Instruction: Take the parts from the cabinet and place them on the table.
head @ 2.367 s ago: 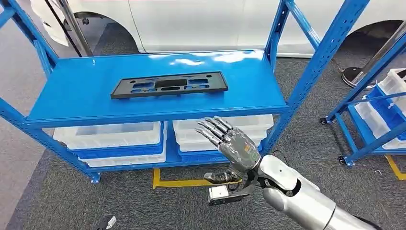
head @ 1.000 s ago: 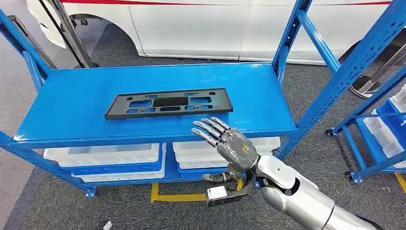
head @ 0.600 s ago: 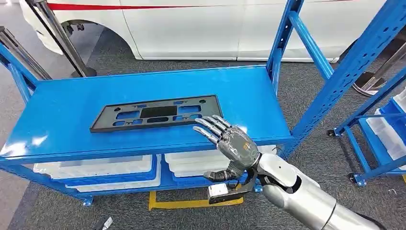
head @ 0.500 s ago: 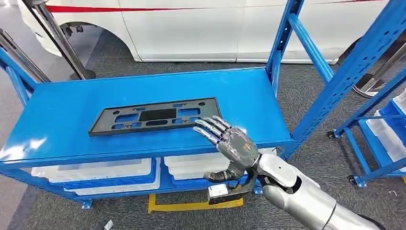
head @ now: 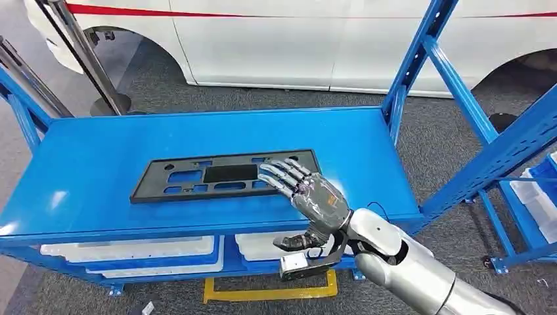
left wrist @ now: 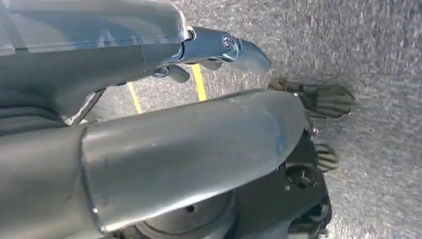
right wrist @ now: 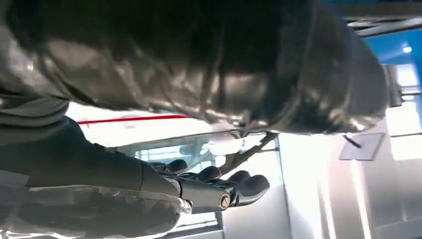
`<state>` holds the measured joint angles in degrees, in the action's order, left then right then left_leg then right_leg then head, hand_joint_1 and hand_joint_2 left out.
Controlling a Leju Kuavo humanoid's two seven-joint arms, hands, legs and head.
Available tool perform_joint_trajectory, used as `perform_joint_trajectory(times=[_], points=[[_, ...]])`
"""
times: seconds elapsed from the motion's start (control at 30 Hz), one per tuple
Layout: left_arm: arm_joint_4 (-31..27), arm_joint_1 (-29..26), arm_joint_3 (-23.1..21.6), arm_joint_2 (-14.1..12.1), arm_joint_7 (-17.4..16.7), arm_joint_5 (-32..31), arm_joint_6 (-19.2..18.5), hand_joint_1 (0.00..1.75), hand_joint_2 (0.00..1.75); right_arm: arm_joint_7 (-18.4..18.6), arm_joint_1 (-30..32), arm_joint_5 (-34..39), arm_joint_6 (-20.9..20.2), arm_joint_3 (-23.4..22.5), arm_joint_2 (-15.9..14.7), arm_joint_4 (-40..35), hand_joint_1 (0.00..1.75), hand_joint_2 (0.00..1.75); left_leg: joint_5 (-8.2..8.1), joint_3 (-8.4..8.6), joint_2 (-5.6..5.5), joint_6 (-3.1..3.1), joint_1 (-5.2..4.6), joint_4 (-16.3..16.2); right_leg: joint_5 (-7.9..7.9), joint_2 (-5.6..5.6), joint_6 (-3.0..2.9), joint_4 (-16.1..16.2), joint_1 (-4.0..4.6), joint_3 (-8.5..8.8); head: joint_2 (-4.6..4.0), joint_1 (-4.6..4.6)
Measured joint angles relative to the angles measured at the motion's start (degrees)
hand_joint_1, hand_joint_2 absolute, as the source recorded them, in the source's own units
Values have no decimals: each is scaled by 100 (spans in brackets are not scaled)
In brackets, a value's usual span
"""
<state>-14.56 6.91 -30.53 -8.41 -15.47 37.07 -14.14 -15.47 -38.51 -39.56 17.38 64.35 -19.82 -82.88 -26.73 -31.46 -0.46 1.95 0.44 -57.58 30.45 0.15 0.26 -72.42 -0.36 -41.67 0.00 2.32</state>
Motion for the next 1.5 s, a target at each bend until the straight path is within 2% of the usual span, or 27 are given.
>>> perform_joint_trajectory(times=[0.07,0.1,0.13,0.17,0.23,0.27,0.3,0.33,0.4,0.43,0.47,0.5,0.53,0.57,0.6,0.63,0.67,0.7,0.73,0.77,1.0,1.03,1.1,1.27,1.5], points=[[0,9,-2,4,0,0,0,0,0,7,-14,20,-22,0,2,-2,0,0,-117,162,-6,-26,-4,0,-727,0,-72,952,18,313,0,0],[0,9,-6,8,0,4,0,0,0,9,-17,35,-41,0,13,2,0,0,-161,185,-2,-50,-1,4,-834,1,-109,1177,40,385,0,0],[0,23,-15,9,0,7,4,0,0,22,-31,63,-83,0,50,2,0,0,-183,200,-4,-86,-11,-3,-699,-2,-108,1287,83,371,0,-2],[0,33,-15,7,0,13,11,0,0,33,-40,81,-103,-2,103,4,0,0,-211,172,0,-131,-9,19,-733,1,-136,1284,80,401,0,7],[0,33,-28,15,0,13,17,0,0,59,-44,105,-140,-7,175,4,0,0,-209,268,11,-183,-24,21,-689,19,-203,1344,77,445,0,7],[0,41,-33,11,0,13,24,0,0,70,-44,116,-175,-9,220,4,0,0,-246,270,11,-209,-21,-14,-687,25,-217,1392,30,533,0,0],[0,42,-33,18,2,13,35,0,0,76,-52,116,-203,-7,267,7,0,0,-292,217,8,-236,-3,-207,-675,21,-236,1439,22,624,0,4],[0,66,-37,17,9,11,57,0,0,87,-68,116,-221,-7,337,9,0,0,-407,27,13,-275,1,-550,-654,18,-266,1448,16,668,0,9],[0,78,-48,15,94,-24,166,0,0,114,-68,116,-319,0,437,24,0,0,-757,-510,15,-362,30,-1378,-597,17,-288,1445,17,701,0,7],[0,76,-55,22,105,-17,212,0,0,138,-60,129,-372,11,479,42,0,175,-853,-731,15,-378,35,-1654,-570,18,-290,1436,17,714,0,7],[0,76,-57,31,105,4,247,0,0,155,-55,153,-418,22,518,63,0,175,-794,-849,16,-390,38,-1713,-541,22,-292,1425,17,733,0,7],[0,60,-61,31,92,13,280,0,0,160,-51,179,-455,39,568,88,0,175,-584,-839,17,-391,40,-1519,-505,35,-288,1411,15,767,0,9],[0,58,-66,33,94,24,313,0,0,162,-51,199,-510,55,623,107,0,175,-253,-721,17,-369,41,-1108,-465,45,-278,1394,15,811,0,7],[0,65,-68,33,94,33,332,0,0,168,-50,219,-553,65,688,131,0,175,151,-521,17,-342,40,-545,-417,48,-261,1381,15,874,0,9],[0,67,-70,33,94,39,339,0,0,168,-50,221,-571,77,732,151,0,175,387,-410,23,-310,35,-134,-380,47,-239,1385,15,895,0,4],[0,71,-79,35,94,46,348,0,0,170,-51,223,-599,90,778,171,0,175,207,-421,23,-284,-8,-125,-377,46,-220,1382,27,901,0,7],[0,94,-85,35,94,52,350,0,0,175,-51,225,-605,101,809,188,0,175,200,-364,12,-232,-29,-17,-365,47,-183,1370,34,857,0,11],[0,98,-85,37,94,59,350,0,0,186,-41,227,-608,116,837,208,0,175,300,-386,9,-190,-29,-13,-344,42,-154,1375,42,869,0,9],[0,82,-89,50,94,59,350,0,0,188,-43,230,-605,129,852,221,0,175,316,-367,5,-215,15,8,-306,39,-199,1346,74,880,0,7],[0,81,-90,57,94,61,367,0,0,195,-49,236,-605,140,857,232,0,175,313,-367,2,-227,1,2,-329,38,-261,1365,72,881,0,4],[0,99,-103,79,120,120,439,0,0,227,-42,264,-763,245,977,275,0,175,282,-368,-2,-175,-27,-2,-331,31,-239,1436,57,918,0,4],[0,100,-109,85,127,131,444,0,0,236,-39,256,-800,277,994,273,0,175,278,-368,-2,-167,-29,-3,-332,31,-226,1438,56,919,0,4],[0,102,-127,87,136,140,448,0,0,262,-15,238,-826,350,1034,240,0,175,275,-368,-2,-163,-32,-11,-330,30,-163,1442,49,922,0,4],[0,108,-148,94,135,146,452,0,0,330,10,216,-900,470,1169,227,0,175,275,-366,-1,-162,-32,-14,-331,30,-131,1441,45,924,0,4],[0,186,-186,131,68,160,533,0,0,465,38,179,-970,712,1680,587,0,175,280,-355,1,-168,-21,-14,-330,31,-132,1425,55,924,0,4]])
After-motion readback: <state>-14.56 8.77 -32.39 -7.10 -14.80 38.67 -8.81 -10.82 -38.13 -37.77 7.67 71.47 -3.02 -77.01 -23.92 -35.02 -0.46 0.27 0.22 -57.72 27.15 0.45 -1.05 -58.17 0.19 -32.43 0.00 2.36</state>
